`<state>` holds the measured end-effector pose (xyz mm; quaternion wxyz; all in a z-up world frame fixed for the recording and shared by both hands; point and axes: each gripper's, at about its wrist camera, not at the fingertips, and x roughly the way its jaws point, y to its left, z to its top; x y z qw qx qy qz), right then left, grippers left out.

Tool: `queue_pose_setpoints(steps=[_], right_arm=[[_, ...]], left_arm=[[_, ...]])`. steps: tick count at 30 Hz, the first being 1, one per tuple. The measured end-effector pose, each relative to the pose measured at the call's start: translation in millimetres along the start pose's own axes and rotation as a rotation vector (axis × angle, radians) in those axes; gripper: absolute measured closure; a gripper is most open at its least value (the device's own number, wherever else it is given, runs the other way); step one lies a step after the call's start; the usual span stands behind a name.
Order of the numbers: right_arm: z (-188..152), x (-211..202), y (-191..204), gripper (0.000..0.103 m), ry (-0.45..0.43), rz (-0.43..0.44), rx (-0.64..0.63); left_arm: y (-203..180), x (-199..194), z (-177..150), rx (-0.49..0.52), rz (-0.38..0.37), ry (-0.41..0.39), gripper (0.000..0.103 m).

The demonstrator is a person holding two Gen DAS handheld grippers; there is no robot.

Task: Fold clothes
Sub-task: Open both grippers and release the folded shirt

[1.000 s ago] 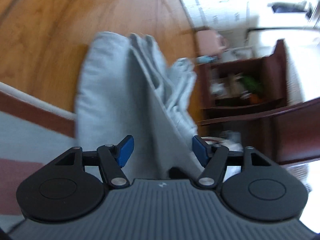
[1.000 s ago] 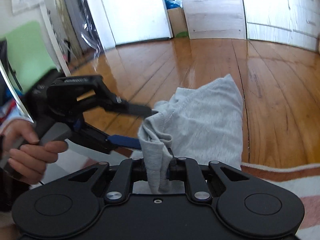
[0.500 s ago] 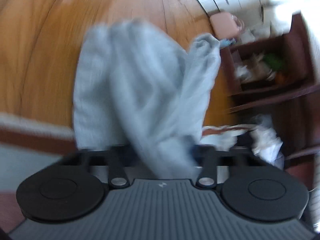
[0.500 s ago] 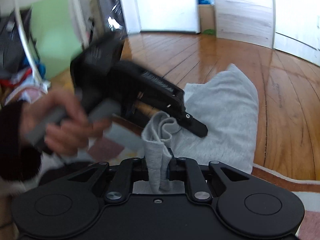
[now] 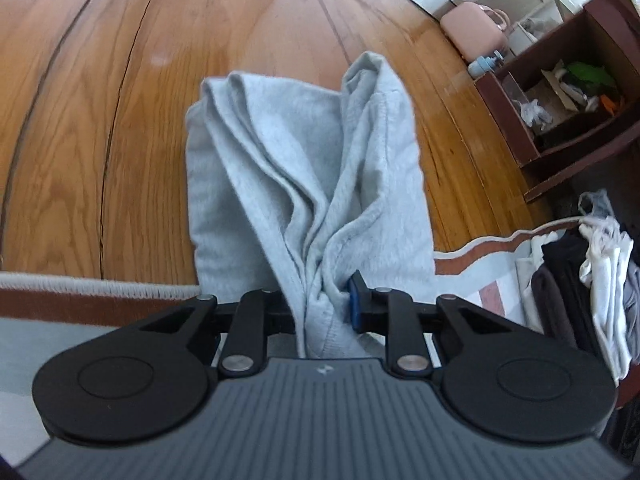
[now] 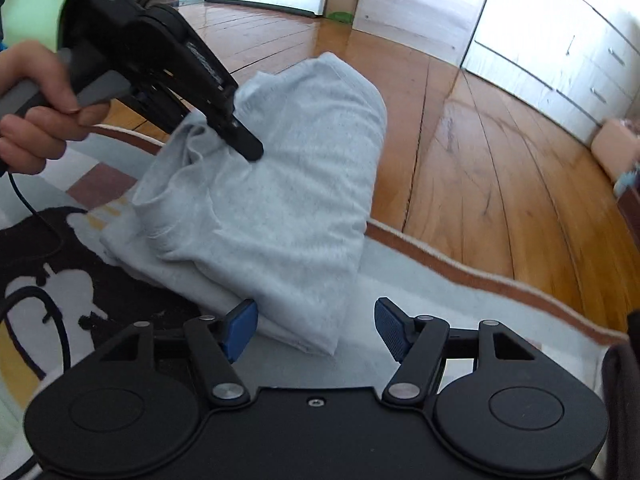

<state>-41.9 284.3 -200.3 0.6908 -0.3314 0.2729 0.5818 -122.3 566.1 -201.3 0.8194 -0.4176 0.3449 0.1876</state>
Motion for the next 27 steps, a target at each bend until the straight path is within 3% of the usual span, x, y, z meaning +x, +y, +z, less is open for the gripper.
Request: queue_pose_setpoints(steps=[2, 5, 8, 10, 12, 14, 17, 20, 23, 25, 27], right_arm=[[-2.8, -2.8, -0.3, 0.034, 0.003, 0.029, 0.004], [-0.8, -10.1, -0.7, 0.034, -0.066, 0.095, 0.028], [3.5, -12.7, 3.1, 0.034, -0.150, 0.170, 0.011], [11.2, -4.8, 6.8, 0.037, -0.156, 0.247, -0.013], [18.7, 12.7, 8.6, 0.037, -0.111, 0.347, 0.014], [22.9, 36.2, 10.3, 0.041, 0.000, 0.430, 0.085], [18.6, 36.8, 16.1, 0.041, 0.010, 0.519, 0.172], [13.3, 37.8, 20.4, 0.040, 0.017, 0.544, 0.198], [13.4, 38.5, 13.4, 0.040, 0.040, 0.605, 0.279], [16.8, 40.2, 13.9, 0.040, 0.051, 0.655, 0.304], [19.2, 37.0, 23.4, 0.040, 0.045, 0.643, 0.238]], left_arm=[[4.6, -7.7, 1.3, -0.018, -0.006, 0.004, 0.083], [9.3, -11.0, 0.6, -0.027, -0.013, 0.007, 0.083], [20.0, -5.6, -5.7, -0.038, 0.048, 0.057, 0.082], [25.7, -3.8, -7.9, -0.062, 0.051, 0.067, 0.082], [25.2, -5.7, -7.1, -0.069, 0.066, 0.067, 0.080], [19.6, -10.0, -6.8, -0.041, 0.110, 0.060, 0.076], [6.5, -19.4, -6.3, 0.051, 0.237, 0.013, 0.066], [6.0, -42.7, -3.7, 0.074, 0.223, -0.061, 0.068], [0.6, -70.9, 1.0, 0.066, 0.093, -0.156, 0.065], [-10.2, -76.6, 1.2, 0.138, 0.043, -0.185, 0.065], [-20.0, -68.5, 1.2, 0.217, -0.005, -0.184, 0.065]])
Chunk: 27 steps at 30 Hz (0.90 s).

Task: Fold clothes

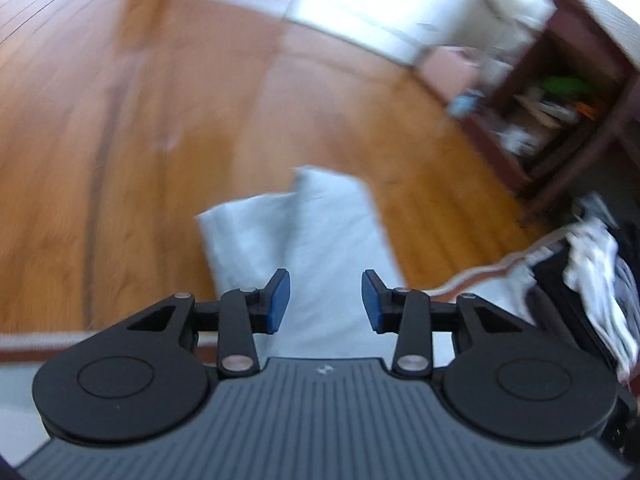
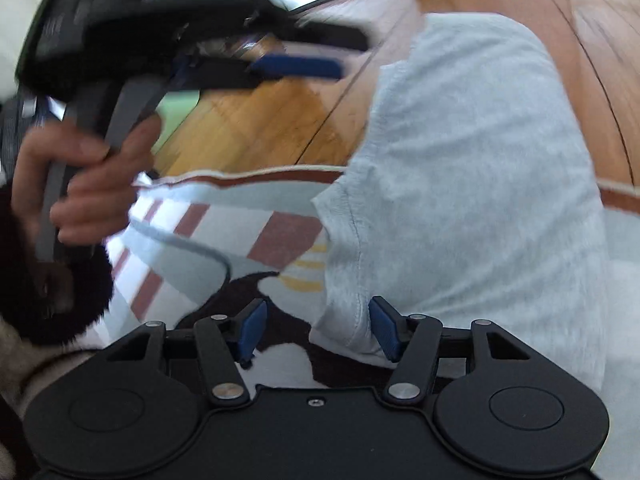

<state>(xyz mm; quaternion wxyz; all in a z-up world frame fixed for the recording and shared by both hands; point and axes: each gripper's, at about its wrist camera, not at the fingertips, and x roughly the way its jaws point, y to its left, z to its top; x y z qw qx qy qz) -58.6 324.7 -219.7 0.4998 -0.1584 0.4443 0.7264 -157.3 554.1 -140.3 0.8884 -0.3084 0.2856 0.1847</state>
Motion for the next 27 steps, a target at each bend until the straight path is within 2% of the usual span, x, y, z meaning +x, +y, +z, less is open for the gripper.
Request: queue_pose_setpoints(steps=[2, 5, 6, 8, 10, 12, 15, 18, 20, 22, 24, 26, 27], right_arm=[[-2.1, 2.5, 5.5, 0.039, 0.004, -0.009, -0.042], [-3.6, -0.3, 6.3, 0.039, 0.006, 0.010, -0.047], [-3.9, -2.4, 7.0, 0.039, 0.012, 0.027, -0.049], [-3.2, -7.8, 9.1, 0.039, 0.028, 0.054, -0.054], [4.6, -21.5, 11.2, 0.041, 0.045, 0.080, -0.056], [16.4, -44.8, 8.3, 0.041, -0.002, 0.124, -0.031], [44.9, -68.1, -3.8, 0.041, -0.084, 0.015, -0.059], [77.5, -60.1, -22.5, 0.043, -0.074, -0.132, -0.157], [96.8, -45.3, -35.3, 0.050, -0.038, -0.197, -0.213], [110.4, -34.6, -44.2, 0.050, -0.036, -0.249, -0.272], [121.7, -18.5, -49.4, 0.051, -0.025, -0.285, -0.316], [132.5, -15.9, -60.4, 0.066, -0.033, -0.318, -0.332], [137.7, -14.5, -65.6, 0.066, -0.040, -0.331, -0.334]], left_arm=[[-11.8, 29.2, 3.5, 0.091, -0.011, 0.029, 0.064], [-18.5, 77.3, 8.4, 0.217, 0.160, 0.120, 0.069], [-14.3, 85.3, 10.4, 0.214, 0.188, 0.122, 0.071], [1.4, 94.2, 14.3, 0.143, 0.205, 0.132, 0.083], [12.6, 94.5, 14.0, 0.087, 0.225, 0.139, 0.090], [13.7, 94.9, 9.9, 0.103, 0.259, 0.144, 0.092], [10.4, 95.0, 9.7, 0.123, 0.294, 0.149, 0.094], [17.6, 96.8, 16.1, 0.093, 0.282, 0.161, 0.098], [29.5, 94.5, 18.6, 0.063, 0.246, 0.169, 0.100], [48.2, 91.4, 17.6, -0.029, 0.185, 0.168, 0.100], [58.6, 89.5, 13.2, -0.095, 0.157, 0.156, 0.100], [49.4, 83.4, 10.1, -0.064, 0.198, 0.141, 0.100], [39.3, 76.3, 9.9, -0.011, 0.230, 0.121, 0.097]])
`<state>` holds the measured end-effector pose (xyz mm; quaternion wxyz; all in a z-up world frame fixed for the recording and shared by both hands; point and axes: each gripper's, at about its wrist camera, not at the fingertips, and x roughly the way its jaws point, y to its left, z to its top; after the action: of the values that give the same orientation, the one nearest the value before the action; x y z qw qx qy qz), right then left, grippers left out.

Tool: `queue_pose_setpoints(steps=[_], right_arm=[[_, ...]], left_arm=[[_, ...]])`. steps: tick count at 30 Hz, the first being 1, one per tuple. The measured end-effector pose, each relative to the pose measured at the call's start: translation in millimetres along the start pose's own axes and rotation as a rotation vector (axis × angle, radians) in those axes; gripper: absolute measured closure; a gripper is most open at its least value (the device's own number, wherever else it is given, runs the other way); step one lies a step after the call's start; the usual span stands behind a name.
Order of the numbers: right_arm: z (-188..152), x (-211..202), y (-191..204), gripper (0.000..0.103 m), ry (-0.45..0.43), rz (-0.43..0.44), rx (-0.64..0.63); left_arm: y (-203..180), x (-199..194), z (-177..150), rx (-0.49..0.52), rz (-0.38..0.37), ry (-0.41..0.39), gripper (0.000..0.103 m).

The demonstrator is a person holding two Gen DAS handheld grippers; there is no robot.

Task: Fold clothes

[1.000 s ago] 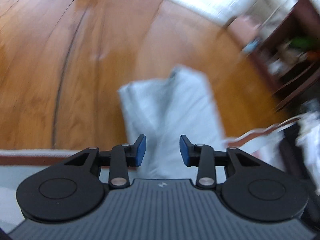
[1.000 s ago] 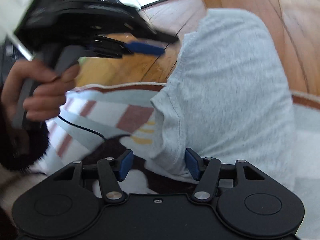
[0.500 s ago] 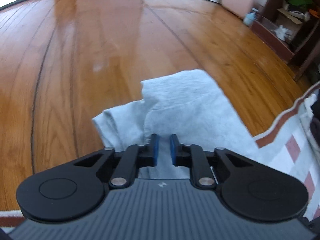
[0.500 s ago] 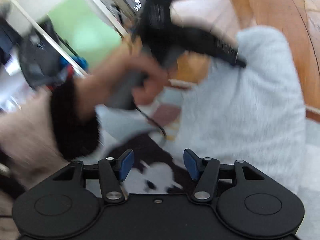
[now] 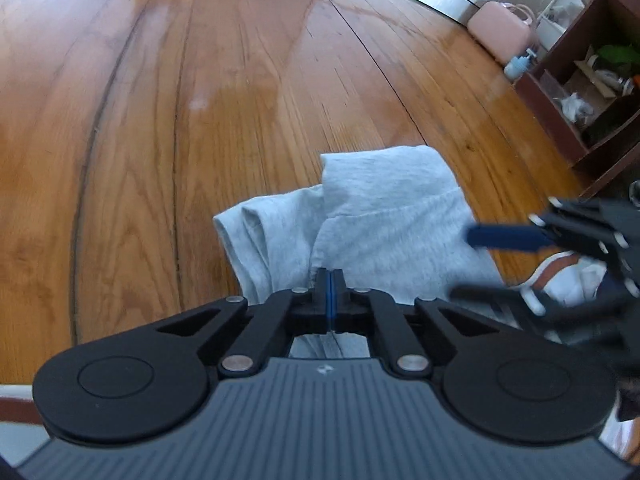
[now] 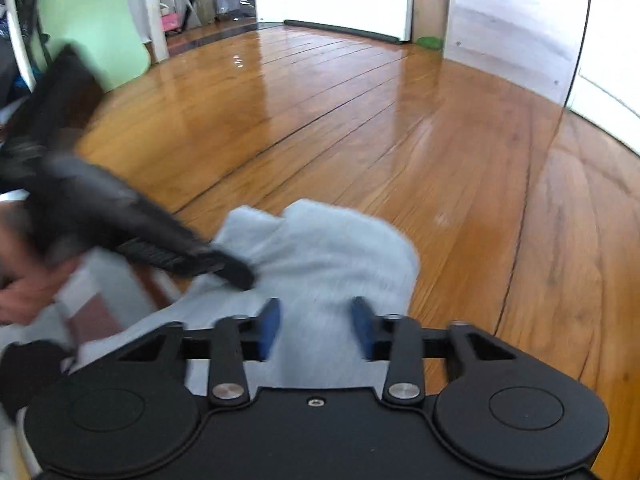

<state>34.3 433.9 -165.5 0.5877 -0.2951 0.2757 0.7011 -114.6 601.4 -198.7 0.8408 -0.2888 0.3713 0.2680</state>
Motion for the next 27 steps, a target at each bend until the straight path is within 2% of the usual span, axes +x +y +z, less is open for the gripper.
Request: queue_pose_setpoints(steps=[1, 2, 4, 6, 8, 10, 12, 13, 14, 16, 18, 19, 21, 22, 24, 27], right_arm=[[3.0, 3.4, -4.2, 0.066, -0.016, 0.000, 0.035], [5.7, 7.2, -8.3, 0.066, -0.029, 0.001, 0.067], [8.7, 19.0, -13.2, 0.065, -0.020, 0.008, 0.096], [10.3, 32.0, -9.9, 0.065, 0.014, -0.006, 0.066], [10.2, 37.4, -8.6, 0.063, 0.025, -0.008, 0.048], [10.3, 40.7, -8.7, 0.061, 0.029, -0.001, 0.049], [10.3, 38.8, -6.5, 0.061, 0.030, -0.008, 0.055], [8.8, 33.0, -4.1, 0.060, 0.022, -0.021, 0.066], [4.9, 25.6, -1.9, 0.053, 0.007, -0.032, 0.082], [-12.0, 7.8, 3.6, 0.045, -0.019, -0.054, 0.120], [-30.7, -9.6, 10.9, 0.045, -0.045, -0.085, 0.148], [-40.5, -18.6, 16.6, 0.044, -0.053, -0.085, 0.147], [-57.4, -30.3, 22.3, 0.036, -0.041, -0.077, 0.163], [-64.9, -34.0, 23.0, 0.034, -0.026, -0.070, 0.177], [-80.1, -41.1, 23.8, 0.034, 0.006, -0.054, 0.210], [-108.5, -46.8, 15.7, 0.034, 0.085, -0.027, 0.321]], left_arm=[[-8.7, -9.8, -1.2, 0.053, 0.036, -0.029, 0.088], [-17.5, -19.7, -2.4, 0.106, 0.073, -0.057, 0.085], [-23.6, -31.8, -7.1, 0.139, 0.025, -0.077, 0.085], [-28.4, -28.8, -13.1, 0.163, 0.013, -0.028, 0.085], [-27.5, -17.3, -23.6, 0.173, 0.079, 0.044, 0.085], [-18.2, -11.5, -30.1, 0.137, 0.095, 0.078, 0.079], [-8.7, -13.2, -31.5, 0.092, 0.095, 0.087, 0.068], [-7.6, -16.0, -30.5, 0.093, 0.138, 0.094, 0.067], [-8.6, -16.1, -30.4, 0.122, 0.218, 0.104, 0.070], [-5.0, -15.1, -32.4, 0.174, 0.327, 0.129, 0.070], [14.6, -23.4, -31.2, 0.080, 0.233, 0.137, 0.068], [26.9, -28.1, -29.4, -0.001, 0.159, 0.136, 0.067], [45.2, -34.1, -24.7, -0.153, 0.023, 0.123, 0.059], [50.0, -36.0, -23.1, -0.199, -0.030, 0.114, 0.055], [49.1, -34.5, -19.6, -0.238, -0.110, 0.112, 0.052], [41.6, -25.5, -22.3, -0.299, -0.194, 0.159, 0.042]])
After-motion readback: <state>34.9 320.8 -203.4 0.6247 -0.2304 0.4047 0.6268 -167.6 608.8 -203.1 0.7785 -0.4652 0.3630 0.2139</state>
